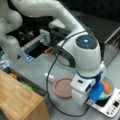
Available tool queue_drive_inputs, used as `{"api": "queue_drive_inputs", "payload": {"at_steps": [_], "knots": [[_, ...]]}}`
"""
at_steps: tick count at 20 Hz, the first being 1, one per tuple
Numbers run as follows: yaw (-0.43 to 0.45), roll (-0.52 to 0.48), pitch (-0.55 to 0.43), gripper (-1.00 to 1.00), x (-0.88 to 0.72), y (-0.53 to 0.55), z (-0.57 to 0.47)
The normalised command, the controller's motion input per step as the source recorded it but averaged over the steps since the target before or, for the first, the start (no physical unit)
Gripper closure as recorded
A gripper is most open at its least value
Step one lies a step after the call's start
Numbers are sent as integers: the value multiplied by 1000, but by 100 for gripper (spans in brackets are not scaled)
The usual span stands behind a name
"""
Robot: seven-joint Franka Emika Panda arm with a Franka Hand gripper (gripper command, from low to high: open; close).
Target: Pick up the pan. Place the pan on the table. Pick up the bowl. Place the bowl on the stove.
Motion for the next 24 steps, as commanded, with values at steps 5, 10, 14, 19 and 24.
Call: {"api": "queue_drive_inputs", "payload": {"at_steps": [5,10,14,19,24], "knots": [[-29,-139,-76,-100,-321,22,106],[-27,-142,-30,-100,-276,13,-13],[-5,-133,-43,-100,-367,-15,-4],[25,-141,-82,-100,-561,-42,11],[44,-126,-116,-100,-610,-30,-73]]}}
